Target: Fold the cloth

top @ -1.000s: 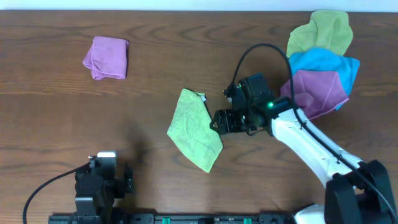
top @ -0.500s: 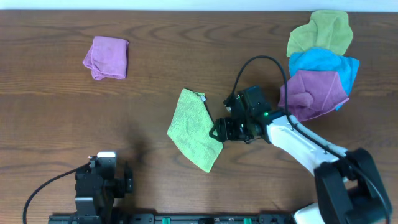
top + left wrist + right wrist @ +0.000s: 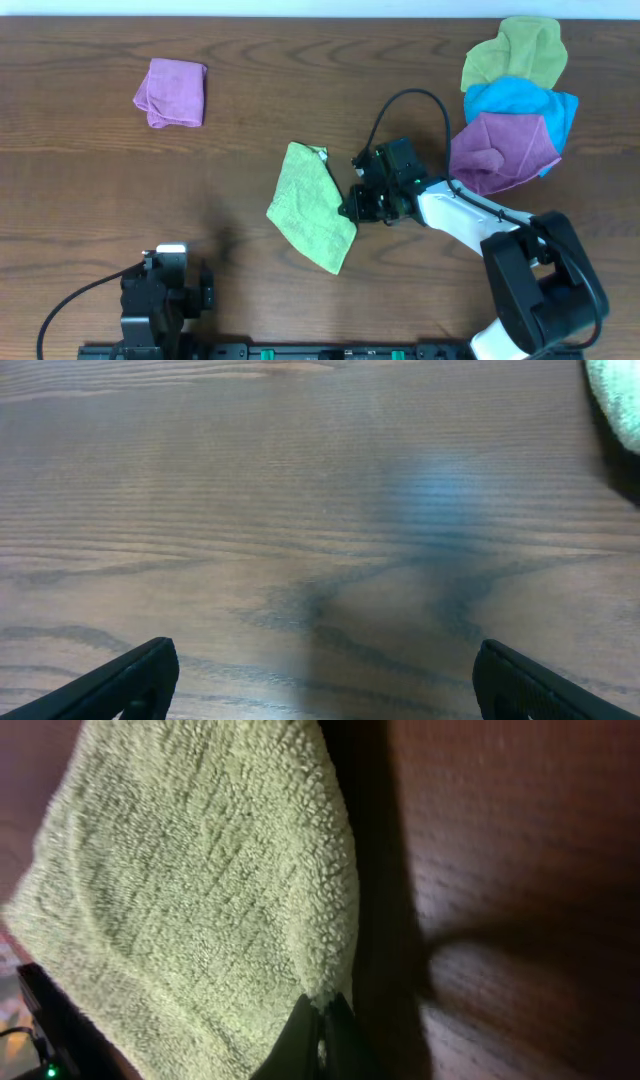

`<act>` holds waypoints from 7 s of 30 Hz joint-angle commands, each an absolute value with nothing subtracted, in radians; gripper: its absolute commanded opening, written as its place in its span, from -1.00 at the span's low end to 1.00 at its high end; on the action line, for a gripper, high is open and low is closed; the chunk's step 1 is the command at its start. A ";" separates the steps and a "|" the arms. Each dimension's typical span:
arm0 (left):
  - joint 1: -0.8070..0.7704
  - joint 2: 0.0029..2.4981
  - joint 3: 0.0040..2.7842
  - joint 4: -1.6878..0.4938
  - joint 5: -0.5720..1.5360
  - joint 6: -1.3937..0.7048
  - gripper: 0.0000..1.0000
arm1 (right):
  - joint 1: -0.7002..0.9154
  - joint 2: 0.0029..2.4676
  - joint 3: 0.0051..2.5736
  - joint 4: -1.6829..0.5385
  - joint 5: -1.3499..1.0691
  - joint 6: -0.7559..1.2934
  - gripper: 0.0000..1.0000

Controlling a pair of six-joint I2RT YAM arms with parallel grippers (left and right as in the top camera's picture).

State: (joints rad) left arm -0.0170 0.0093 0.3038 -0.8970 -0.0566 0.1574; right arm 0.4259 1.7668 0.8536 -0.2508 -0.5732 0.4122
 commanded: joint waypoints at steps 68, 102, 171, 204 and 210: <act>-0.021 0.004 0.295 -0.936 -0.078 0.179 0.90 | 0.524 1.892 1.536 -0.606 -0.209 0.172 0.22; -0.021 0.004 0.295 -0.936 -0.078 0.179 0.90 | 0.476 2.112 1.535 -0.790 -0.379 -0.199 -0.58; -0.021 0.004 0.295 -0.936 -0.078 0.179 0.90 | 0.728 2.196 1.642 -0.736 -0.111 -0.247 -0.97; -0.021 0.004 0.295 -0.936 -0.078 0.179 0.90 | 0.503 2.149 1.837 -0.493 0.329 -0.161 0.57; -0.021 0.004 0.295 -0.936 -0.078 0.179 0.90 | 0.507 2.166 1.831 -0.667 0.068 -0.123 0.15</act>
